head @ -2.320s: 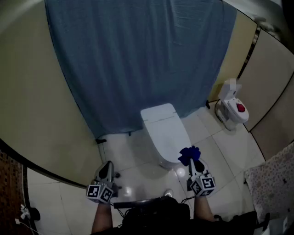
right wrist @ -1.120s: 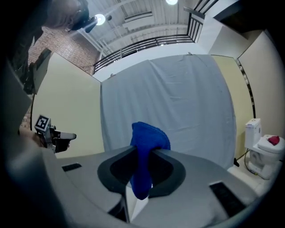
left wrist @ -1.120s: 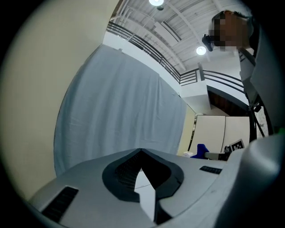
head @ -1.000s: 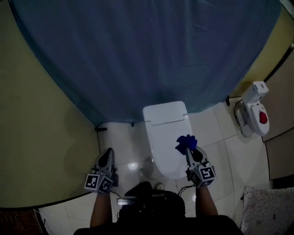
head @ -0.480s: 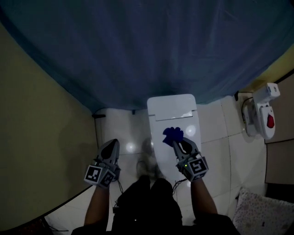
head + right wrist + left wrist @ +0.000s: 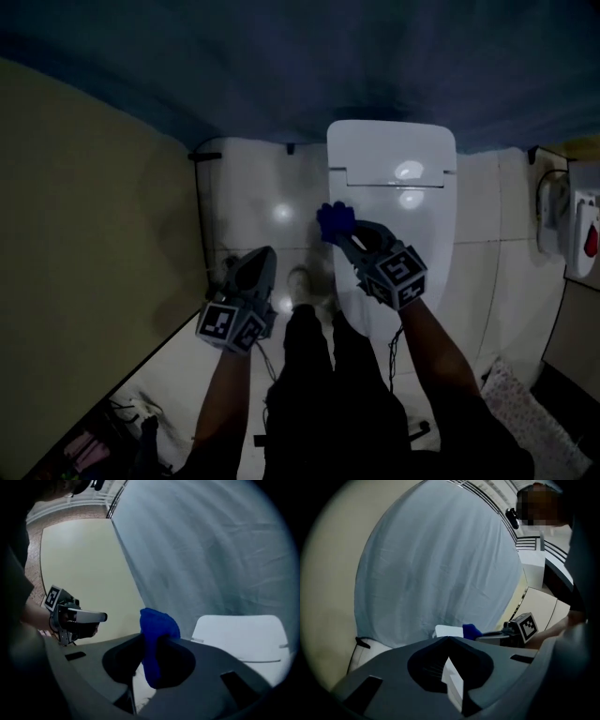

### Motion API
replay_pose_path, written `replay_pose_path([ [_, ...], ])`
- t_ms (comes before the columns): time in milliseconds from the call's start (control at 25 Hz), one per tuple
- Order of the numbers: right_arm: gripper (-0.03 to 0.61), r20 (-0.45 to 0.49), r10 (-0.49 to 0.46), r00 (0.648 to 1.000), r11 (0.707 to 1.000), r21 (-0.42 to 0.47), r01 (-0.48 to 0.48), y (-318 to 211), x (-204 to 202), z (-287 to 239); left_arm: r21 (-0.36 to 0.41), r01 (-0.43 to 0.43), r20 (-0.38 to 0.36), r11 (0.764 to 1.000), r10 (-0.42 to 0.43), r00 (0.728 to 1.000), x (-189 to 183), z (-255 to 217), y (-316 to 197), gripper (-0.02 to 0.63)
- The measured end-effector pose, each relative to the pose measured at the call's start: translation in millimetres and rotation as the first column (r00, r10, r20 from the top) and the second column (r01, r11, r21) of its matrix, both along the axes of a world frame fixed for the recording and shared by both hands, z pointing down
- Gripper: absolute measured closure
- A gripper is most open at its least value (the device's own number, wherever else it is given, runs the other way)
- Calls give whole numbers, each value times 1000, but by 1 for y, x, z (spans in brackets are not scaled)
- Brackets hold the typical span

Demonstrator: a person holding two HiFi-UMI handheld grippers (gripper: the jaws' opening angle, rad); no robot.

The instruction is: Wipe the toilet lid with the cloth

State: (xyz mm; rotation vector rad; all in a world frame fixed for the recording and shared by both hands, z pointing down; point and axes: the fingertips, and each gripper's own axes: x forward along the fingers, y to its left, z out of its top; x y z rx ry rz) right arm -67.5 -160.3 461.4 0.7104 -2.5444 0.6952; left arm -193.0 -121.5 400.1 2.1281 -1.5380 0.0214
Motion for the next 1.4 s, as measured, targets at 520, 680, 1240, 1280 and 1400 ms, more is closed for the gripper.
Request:
replay_pose_path([
  [520,517,-298,-65,952,960,-279,-22,-22,1,181,-163,38,-28,986,-43,999,8,102,28,623],
  [680,517,-357,-90,930,959,-283,-16,-22,16,192,-184,31,-26,982,-36,999,9,111,25,623],
  [1240,517,-389,-44,920,959,-273,-70,-32,96,204,-214,-105,-46,971,97,994,65,126,14,623],
  [1280,517,-387,-28,922,959,-272,-85,-34,105,204,-217,-111,-47,970,103,994,68,126,15,623],
  [1400,517,-385,-1,923,955,-275,-113,-39,130,201,-218,-126,-48,968,118,992,77,128,17,623],
])
